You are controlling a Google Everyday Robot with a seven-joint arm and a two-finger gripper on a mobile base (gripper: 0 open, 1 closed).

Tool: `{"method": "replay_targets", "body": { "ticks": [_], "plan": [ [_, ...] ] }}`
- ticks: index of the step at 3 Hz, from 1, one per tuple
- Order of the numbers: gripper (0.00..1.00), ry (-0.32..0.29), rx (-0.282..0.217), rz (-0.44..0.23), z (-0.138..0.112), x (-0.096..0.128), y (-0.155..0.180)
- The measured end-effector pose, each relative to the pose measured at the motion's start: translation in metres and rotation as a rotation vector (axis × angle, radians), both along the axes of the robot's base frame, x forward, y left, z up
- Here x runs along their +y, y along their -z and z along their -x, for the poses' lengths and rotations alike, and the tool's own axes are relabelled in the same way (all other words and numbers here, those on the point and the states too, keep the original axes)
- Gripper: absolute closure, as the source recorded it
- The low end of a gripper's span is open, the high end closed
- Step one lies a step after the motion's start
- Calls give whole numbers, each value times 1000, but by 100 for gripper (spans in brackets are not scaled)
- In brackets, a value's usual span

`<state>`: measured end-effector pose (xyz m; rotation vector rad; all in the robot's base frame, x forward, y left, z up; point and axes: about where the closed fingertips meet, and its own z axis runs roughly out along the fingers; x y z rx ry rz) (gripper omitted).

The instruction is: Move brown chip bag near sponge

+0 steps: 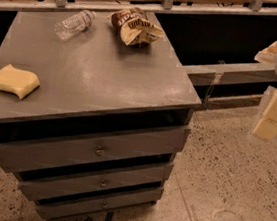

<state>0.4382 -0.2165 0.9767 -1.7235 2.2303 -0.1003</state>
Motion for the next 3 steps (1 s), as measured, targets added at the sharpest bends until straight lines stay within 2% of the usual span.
{"method": "replay_targets", "body": {
  "ticks": [1,2,3],
  "plan": [
    [0,0,0,0,0,0,0],
    [0,59,-52,-94,-15,-6,-5],
    [0,209,-134,-265,-35,-25,-6]
  ]
}}
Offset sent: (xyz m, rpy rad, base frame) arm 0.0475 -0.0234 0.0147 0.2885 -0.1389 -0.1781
